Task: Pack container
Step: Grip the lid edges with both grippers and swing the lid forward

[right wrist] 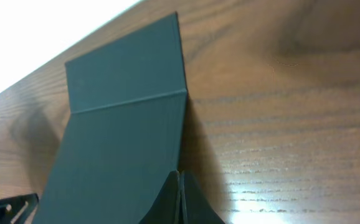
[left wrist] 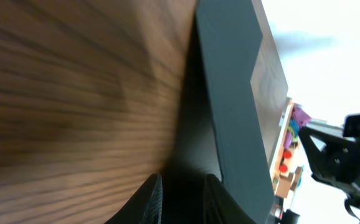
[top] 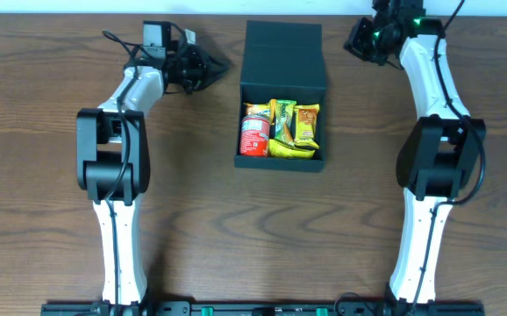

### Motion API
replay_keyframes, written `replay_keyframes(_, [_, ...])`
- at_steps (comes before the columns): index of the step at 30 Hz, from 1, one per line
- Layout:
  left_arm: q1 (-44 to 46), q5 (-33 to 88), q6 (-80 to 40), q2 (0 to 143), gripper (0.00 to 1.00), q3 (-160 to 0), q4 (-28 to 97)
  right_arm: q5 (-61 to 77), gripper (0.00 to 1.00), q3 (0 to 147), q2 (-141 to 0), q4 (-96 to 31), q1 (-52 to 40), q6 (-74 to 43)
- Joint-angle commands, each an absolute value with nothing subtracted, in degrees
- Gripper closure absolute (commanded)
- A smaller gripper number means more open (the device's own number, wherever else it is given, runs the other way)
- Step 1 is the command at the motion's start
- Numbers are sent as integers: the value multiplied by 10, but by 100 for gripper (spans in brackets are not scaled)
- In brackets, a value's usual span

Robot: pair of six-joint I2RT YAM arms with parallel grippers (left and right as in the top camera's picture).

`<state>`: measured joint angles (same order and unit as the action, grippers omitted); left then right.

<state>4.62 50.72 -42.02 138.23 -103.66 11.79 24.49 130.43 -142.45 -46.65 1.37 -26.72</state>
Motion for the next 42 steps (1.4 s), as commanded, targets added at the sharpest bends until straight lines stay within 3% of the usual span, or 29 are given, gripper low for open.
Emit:
replay_keyframes(1, [58,519,-417,1394,76,-1045,119,255,98,1306,-1446,-478,13,-300])
replay_keyframes(22, [75,408,-347,1394,75,-1045,184,328,98,1303,-1504,-506,9,-278])
replay_keyframes(27, [76,383,-344,1394,92,-1045,164,350,98,1303,-1507,-499,8,-278])
replay_keyframes(32, [86,383,-314,1394,82,-1045,139,354,98,1303,-1507,-499,4,-278])
replay_keyframes(34, [93,379,-313,1394,83,-1045,132,354,98,1303,-1507,-500,2,-278])
replay_keyframes(37, [105,360,-313,1394,94,-1045,128,354,99,1303,-1507,-499,2,-278])
replay_keyframes(42, [113,360,-319,1394,94,-1045,95,382,98,1303,-1507,-495,1,-265])
